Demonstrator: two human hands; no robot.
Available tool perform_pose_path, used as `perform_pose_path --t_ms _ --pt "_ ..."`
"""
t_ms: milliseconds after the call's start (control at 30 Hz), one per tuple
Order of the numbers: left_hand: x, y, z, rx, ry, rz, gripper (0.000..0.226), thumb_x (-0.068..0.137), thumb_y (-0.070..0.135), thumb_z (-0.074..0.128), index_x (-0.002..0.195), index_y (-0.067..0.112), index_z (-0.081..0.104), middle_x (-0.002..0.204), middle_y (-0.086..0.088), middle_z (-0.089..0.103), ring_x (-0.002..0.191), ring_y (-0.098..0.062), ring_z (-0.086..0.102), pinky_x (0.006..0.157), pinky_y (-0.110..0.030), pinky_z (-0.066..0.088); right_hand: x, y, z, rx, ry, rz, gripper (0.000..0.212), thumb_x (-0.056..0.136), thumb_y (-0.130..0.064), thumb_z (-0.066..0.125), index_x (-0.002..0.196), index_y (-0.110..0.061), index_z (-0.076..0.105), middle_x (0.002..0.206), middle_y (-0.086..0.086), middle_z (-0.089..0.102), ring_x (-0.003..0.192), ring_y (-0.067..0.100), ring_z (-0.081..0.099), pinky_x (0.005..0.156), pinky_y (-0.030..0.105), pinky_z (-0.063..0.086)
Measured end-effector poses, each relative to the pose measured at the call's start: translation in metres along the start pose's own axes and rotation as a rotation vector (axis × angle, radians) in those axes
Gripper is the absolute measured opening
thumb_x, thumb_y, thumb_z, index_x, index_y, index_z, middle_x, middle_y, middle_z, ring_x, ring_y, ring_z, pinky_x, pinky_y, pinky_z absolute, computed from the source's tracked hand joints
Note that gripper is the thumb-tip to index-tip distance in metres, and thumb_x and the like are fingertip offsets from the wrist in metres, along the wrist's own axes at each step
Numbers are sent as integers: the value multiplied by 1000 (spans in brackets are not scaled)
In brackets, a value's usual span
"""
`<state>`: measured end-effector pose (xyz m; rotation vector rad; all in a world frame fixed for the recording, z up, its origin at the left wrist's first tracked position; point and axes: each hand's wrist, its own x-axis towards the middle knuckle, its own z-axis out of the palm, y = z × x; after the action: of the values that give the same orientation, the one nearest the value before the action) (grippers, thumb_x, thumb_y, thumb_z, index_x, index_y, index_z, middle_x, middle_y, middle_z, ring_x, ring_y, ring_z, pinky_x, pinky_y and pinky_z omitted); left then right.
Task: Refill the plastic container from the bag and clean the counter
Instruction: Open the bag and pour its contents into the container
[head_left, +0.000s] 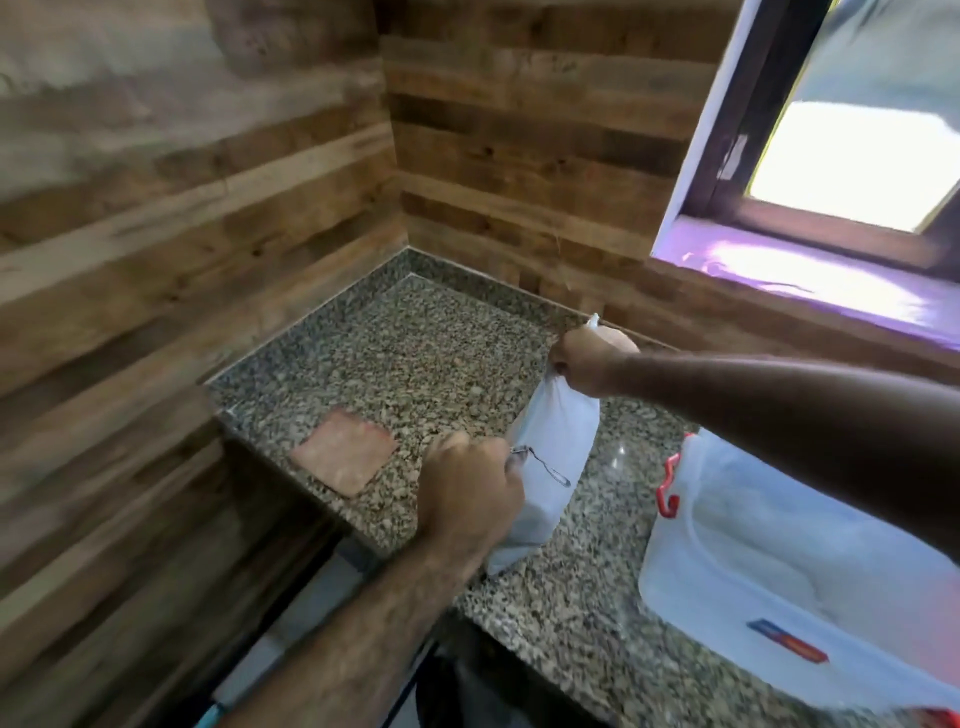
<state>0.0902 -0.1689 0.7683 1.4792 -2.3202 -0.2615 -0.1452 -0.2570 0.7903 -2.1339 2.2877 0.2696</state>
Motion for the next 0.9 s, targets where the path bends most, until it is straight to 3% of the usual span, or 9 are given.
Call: perform_pose_path --t_ms 167,233,367,500,567,633,700,767,900 --pt "-34 -15 32 -30 16 1 31 103 39 66 108 13 83 87 -7 75 81 -16 45 89 -39 48 -25 -16 12 -20 42 -4 31 100 -13 53 111 -26 79 110 2 78 99 31 75 68 33 57" --pt "-40 -22 41 -26 -35 -18 35 105 42 62 119 17 82 94 -6 77 85 -17 50 95 -39 46 -31 -19 16 -52 44 -32 34 102 -10 51 116 -26 77 112 2 78 100 30 75 68 32 54" --pt "-49 -27 41 -123 -60 -61 42 100 49 67 128 20 79 100 -11 74 98 -28 60 87 -36 47 -47 -21 22 -131 64 -53 38 105 -6 46 129 -25 69 109 5 77 98 32 75 65 33 49" --pt "-68 -31 33 -241 -98 -112 69 87 63 76 138 18 72 113 -10 71 110 -31 63 90 -39 53 -75 -33 24 8 145 90 51 104 -6 48 149 -28 54 107 6 78 87 34 75 61 35 53" --pt "-78 -39 34 -260 -114 -175 70 84 62 82 141 24 70 114 -7 67 111 -28 64 90 -39 57 -95 -43 26 118 209 162 44 103 -10 52 142 -28 61 105 8 78 85 35 75 66 38 58" --pt "-84 -48 37 -301 -71 -166 54 81 56 87 126 27 78 100 3 62 101 -26 67 81 -37 59 -119 -53 33 294 231 180 34 100 -14 54 124 -29 74 106 5 81 88 33 76 74 38 61" --pt "-87 -52 41 -339 -15 -109 39 81 47 90 111 24 83 89 8 65 94 -25 66 75 -38 60 -145 -63 41 481 177 119 26 97 -20 63 115 -28 79 104 -6 82 83 18 73 79 31 59" --pt "-87 -54 48 -368 14 -65 36 81 39 90 111 19 85 90 0 74 91 -25 66 74 -42 60 -165 -73 52 616 116 41 24 90 -25 73 113 -28 80 102 -11 81 77 4 66 82 27 58" --pt "-88 -56 65 -395 79 -8 41 83 42 78 109 11 85 90 -3 79 88 -27 68 73 -45 60 -178 -86 73 694 134 28 16 89 -36 80 102 -27 81 81 -17 74 69 -3 66 69 23 56"
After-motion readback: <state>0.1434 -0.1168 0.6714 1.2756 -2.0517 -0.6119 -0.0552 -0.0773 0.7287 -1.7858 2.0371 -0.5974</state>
